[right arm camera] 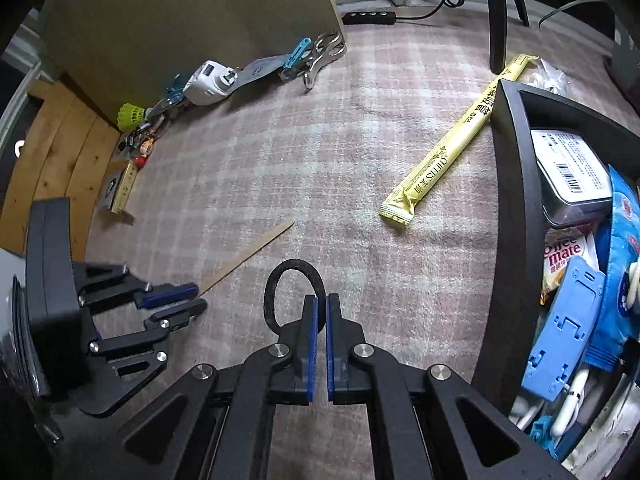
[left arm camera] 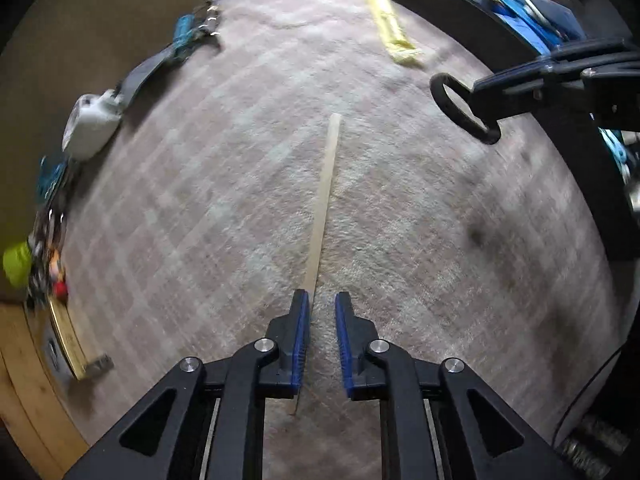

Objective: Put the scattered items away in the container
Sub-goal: 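Carry the hair tie and wooden stick over the black tray with both tools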

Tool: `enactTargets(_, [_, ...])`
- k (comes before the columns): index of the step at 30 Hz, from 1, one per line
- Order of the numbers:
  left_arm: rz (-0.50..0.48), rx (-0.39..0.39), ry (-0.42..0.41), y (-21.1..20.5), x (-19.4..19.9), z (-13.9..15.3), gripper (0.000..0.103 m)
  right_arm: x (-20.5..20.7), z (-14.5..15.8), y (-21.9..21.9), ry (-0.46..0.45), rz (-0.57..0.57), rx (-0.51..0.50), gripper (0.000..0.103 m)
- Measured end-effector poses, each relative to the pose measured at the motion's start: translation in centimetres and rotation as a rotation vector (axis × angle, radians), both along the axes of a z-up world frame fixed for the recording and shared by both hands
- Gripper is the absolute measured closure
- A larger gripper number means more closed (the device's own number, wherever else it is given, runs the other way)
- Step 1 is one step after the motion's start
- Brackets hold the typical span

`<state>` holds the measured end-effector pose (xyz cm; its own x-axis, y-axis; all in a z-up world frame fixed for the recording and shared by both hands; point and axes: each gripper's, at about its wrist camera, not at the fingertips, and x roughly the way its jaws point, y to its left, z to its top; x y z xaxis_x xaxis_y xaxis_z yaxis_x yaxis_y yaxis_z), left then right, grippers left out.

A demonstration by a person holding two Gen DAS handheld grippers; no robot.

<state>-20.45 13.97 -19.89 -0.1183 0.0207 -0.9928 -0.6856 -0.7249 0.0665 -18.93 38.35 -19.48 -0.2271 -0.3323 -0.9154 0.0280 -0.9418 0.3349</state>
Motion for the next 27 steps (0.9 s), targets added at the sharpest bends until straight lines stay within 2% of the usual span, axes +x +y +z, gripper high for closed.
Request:
enactTargets(2, [-0.008, -0.007, -0.014, -0.1, -0.2, 0.1, 0.092, 0.2, 0.2, 0.1, 0.006, 0.000, 0.002, 0.100])
enactTargets(3, [-0.005, -0.024, 0.001, -0.3, -0.2, 0.2, 0.103, 0.4, 0.3, 0.2, 0.008, -0.001, 0.001, 0.100])
enactTargets(11, [0.118, 0.066, 0.006, -3.1, 0.6, 1.3, 0.103, 1.0, 1.0, 1.6, 0.028, -0.040, -0.018, 0.100])
enactTargets(14, [0.110, 0.074, 0.029, -3.8, 0.9, 1.8, 0.103, 1.1, 1.2, 2.0, 0.030, -0.044, -0.019, 0.100])
enactTargets(16, [0.089, 0.042, 0.028, -3.7, 1.2, 2.0, 0.093, 1.1, 1.2, 2.0, 0.027, -0.046, -0.018, 0.100])
enactTargets(17, [0.080, 0.024, 0.039, -3.6, 1.3, 2.0, 0.073, 1.1, 1.1, 2.0, 0.025, -0.044, -0.018, 0.100])
enactTargets(18, [0.062, 0.017, 0.054, -3.5, 1.5, 2.3, 0.059, 1.1, 1.1, 1.9, 0.024, -0.042, -0.020, 0.100])
enactTargets(22, [0.044, 0.033, 0.052, -3.0, 1.5, 2.7, 0.057, 1.2, 0.8, 1.6, 0.018, -0.035, -0.027, 0.100])
enactTargets(23, [0.043, 0.045, 0.048, -3.1, 1.4, 2.8, 0.061, 1.3, 0.8, 1.6, 0.016, -0.033, -0.027, 0.100])
enactTargets(24, [0.041, 0.061, 0.035, -3.2, 1.3, 2.9, 0.081, 1.3, 0.8, 1.5, 0.016, -0.033, -0.027, 0.100])
enactTargets(25, [0.041, 0.090, -0.007, -3.3, 1.3, 3.0, 0.092, 1.4, 0.8, 1.5, 0.016, -0.033, -0.028, 0.100])
enactTargets(26, [0.040, 0.094, -0.015, -3.3, 1.5, 3.1, 0.097, 1.4, 0.8, 1.6, 0.017, -0.036, -0.027, 0.100])
enactTargets(27, [0.030, 0.080, 0.006, -3.2, 2.0, 3.3, 0.098, 1.4, 0.8, 1.7, 0.019, -0.040, -0.029, 0.100])
